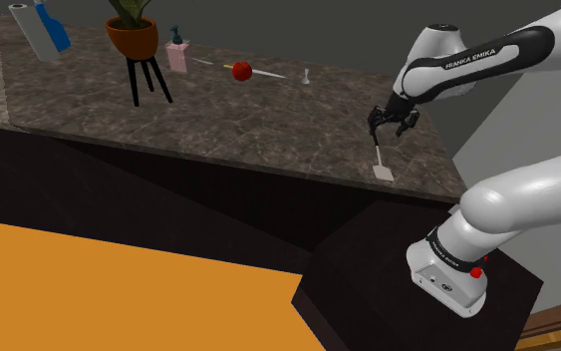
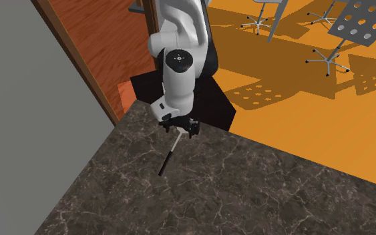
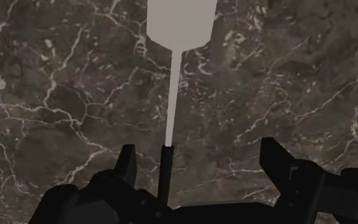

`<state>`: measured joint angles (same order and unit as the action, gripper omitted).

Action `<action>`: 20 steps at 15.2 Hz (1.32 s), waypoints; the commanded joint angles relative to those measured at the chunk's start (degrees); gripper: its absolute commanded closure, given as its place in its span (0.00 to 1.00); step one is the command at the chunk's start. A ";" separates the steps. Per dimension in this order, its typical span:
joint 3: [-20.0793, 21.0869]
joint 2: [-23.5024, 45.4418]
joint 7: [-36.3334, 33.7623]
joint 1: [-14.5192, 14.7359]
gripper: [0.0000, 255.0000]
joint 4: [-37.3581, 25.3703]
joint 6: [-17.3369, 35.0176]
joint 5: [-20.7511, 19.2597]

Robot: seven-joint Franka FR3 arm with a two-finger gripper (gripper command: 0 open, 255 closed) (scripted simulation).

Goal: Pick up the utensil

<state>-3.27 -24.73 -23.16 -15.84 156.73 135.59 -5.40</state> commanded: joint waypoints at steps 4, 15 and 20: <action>-1.35 6.88 -4.12 -2.54 0.00 1.72 8.47 0.46; -1.47 12.54 -4.34 -2.55 1.00 2.95 15.37 0.31; -1.48 12.54 -4.33 -2.55 1.00 2.96 15.37 0.31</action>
<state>-4.75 -12.20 -27.49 -18.40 159.69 150.96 -5.09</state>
